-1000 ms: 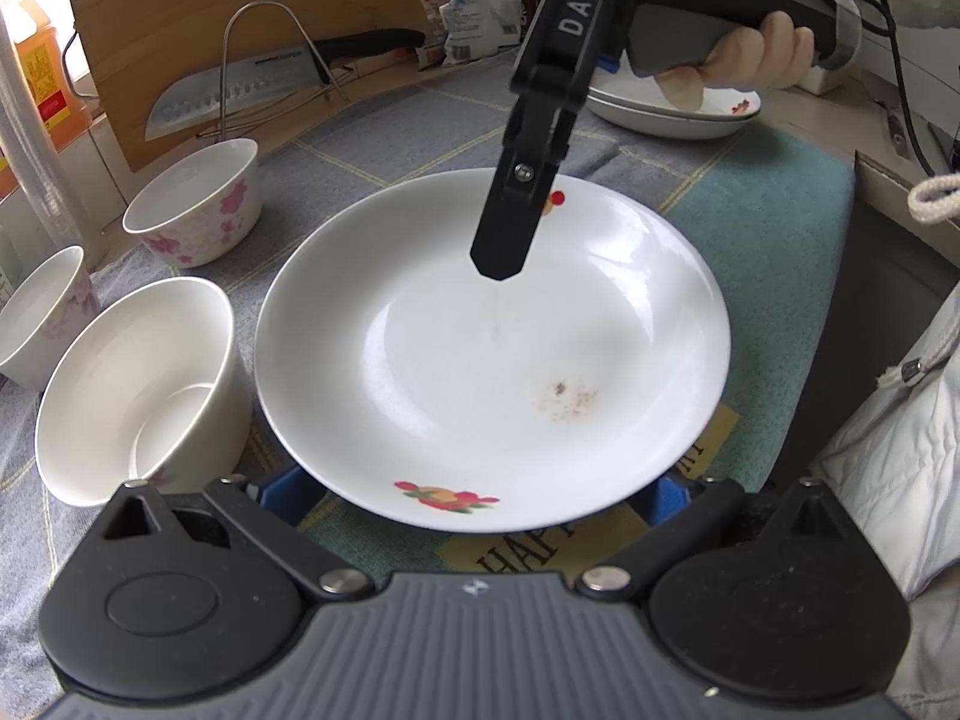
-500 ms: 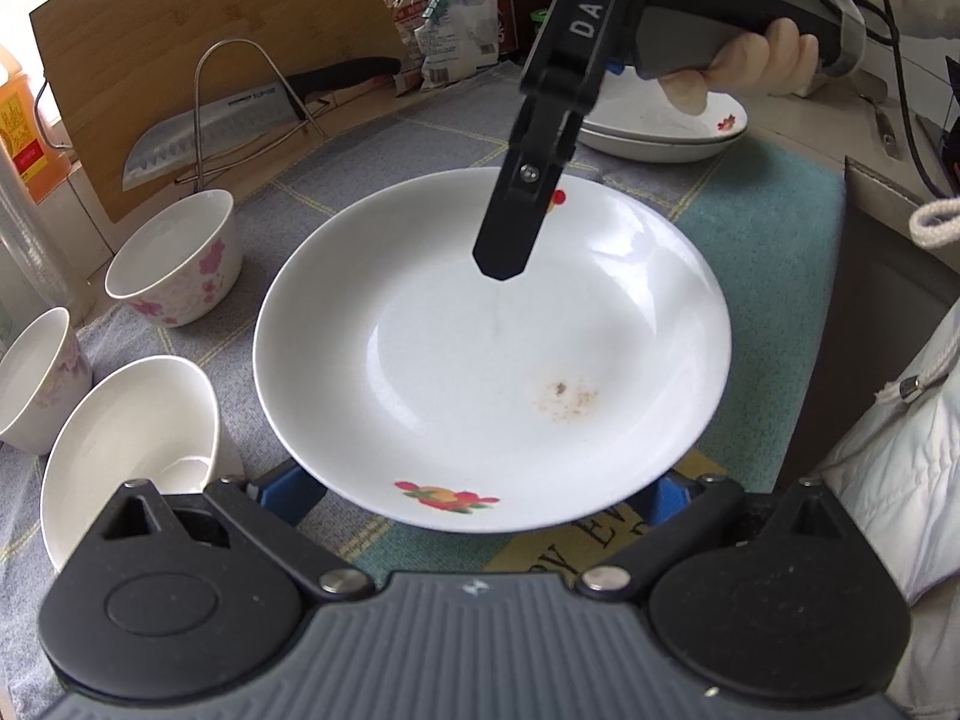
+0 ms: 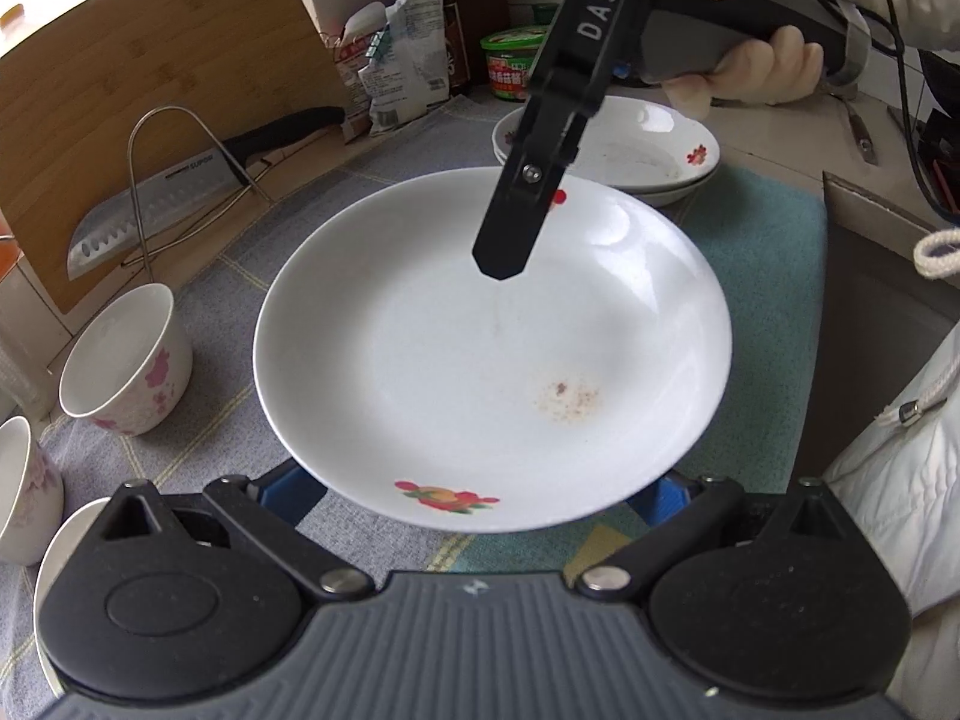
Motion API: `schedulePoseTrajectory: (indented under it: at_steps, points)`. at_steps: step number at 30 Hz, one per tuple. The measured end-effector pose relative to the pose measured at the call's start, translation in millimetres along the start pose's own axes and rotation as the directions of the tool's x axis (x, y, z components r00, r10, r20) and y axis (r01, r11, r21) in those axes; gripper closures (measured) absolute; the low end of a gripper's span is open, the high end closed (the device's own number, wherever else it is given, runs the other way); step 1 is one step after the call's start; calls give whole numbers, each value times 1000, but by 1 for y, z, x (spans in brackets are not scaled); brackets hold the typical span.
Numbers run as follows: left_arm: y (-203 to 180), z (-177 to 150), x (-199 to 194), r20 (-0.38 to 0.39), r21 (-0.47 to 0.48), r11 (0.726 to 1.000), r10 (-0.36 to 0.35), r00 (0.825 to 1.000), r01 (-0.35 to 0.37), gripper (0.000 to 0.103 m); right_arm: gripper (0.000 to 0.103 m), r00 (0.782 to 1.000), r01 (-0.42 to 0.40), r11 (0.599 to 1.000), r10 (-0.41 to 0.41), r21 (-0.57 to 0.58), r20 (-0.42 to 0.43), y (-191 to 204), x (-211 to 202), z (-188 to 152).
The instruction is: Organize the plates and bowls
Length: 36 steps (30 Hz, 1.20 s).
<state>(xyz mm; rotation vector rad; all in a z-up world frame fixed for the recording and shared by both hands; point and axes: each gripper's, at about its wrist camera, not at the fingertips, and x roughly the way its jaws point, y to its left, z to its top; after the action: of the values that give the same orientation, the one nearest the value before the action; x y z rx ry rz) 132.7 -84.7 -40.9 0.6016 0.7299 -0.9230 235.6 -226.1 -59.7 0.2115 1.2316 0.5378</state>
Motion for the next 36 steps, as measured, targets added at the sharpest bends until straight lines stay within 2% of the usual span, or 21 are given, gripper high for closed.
schedulePoseTrajectory:
  at_steps: [17,36]
  points:
    - [-31,61,40,17,98,991,-91,996,89,2,11,995,56,992,-65,116,74,-63,-49,-33]
    - [-50,111,81,37,185,970,-167,985,157,2,11,978,116,970,-149,213,144,-114,-98,-70]
